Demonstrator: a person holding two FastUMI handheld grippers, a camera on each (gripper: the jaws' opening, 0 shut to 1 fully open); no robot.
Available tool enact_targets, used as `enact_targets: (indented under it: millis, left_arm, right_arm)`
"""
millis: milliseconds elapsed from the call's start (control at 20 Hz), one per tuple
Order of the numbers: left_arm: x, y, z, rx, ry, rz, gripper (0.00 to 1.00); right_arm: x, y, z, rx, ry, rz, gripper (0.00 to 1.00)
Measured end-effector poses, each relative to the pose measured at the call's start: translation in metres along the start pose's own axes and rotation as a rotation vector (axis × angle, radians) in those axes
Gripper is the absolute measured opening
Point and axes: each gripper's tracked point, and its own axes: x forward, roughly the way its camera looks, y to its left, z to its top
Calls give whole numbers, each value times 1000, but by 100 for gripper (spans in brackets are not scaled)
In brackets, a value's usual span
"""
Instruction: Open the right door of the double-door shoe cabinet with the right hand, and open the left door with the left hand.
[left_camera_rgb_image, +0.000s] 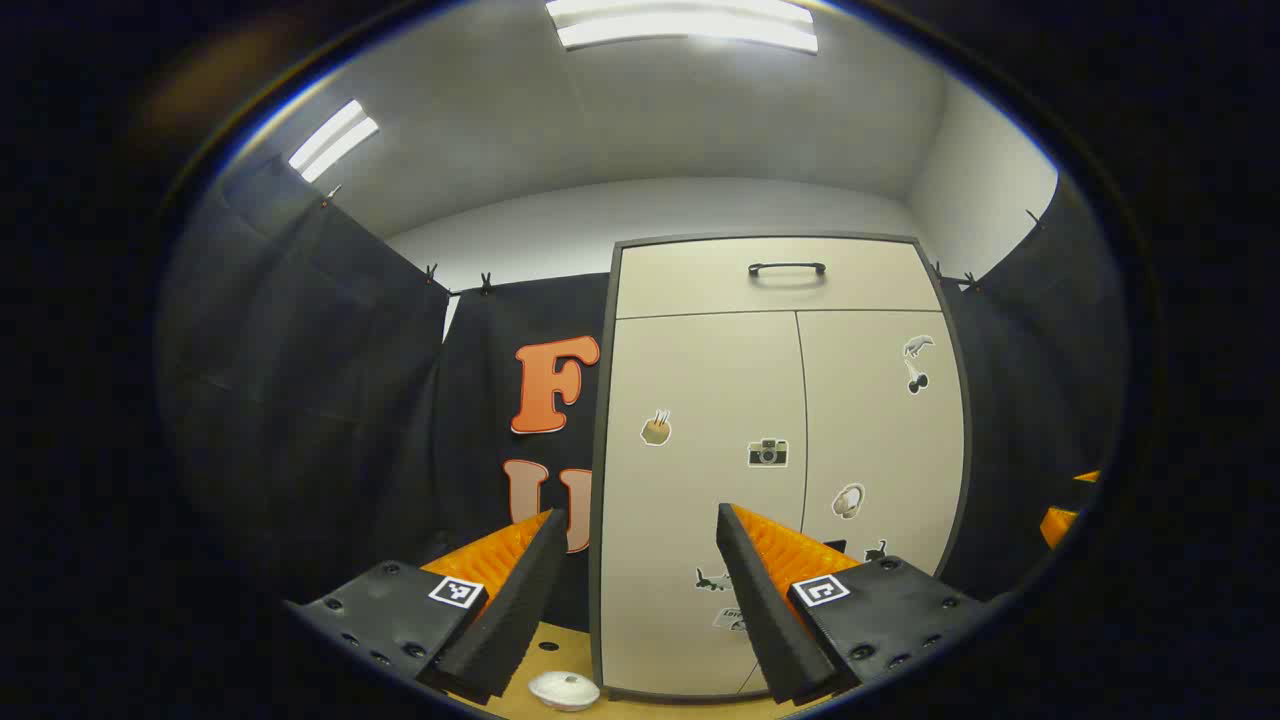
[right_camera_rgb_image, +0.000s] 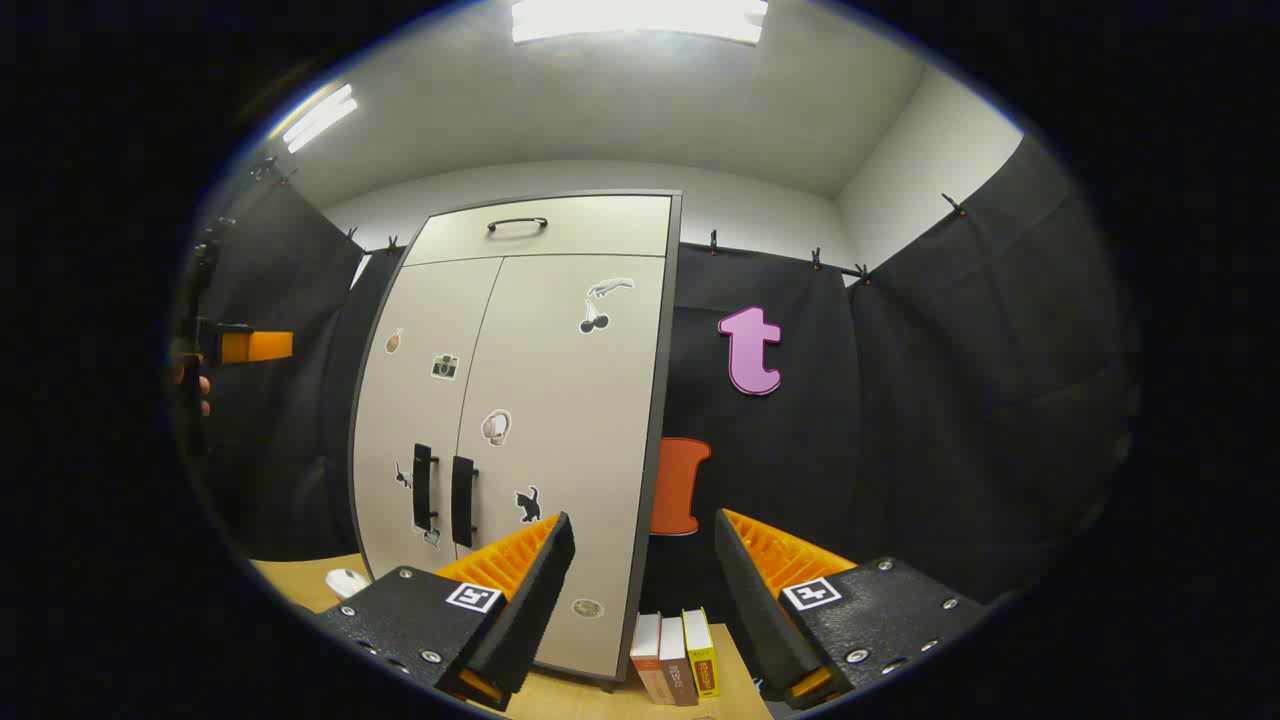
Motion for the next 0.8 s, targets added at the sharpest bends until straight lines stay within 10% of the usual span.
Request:
enact_targets:
  millis: [800]
  left_arm:
    - [58, 45, -16, -112, -12, -17, 96]
  right_arm:
    - [17, 24, 31, -26, -37, -132, 87]
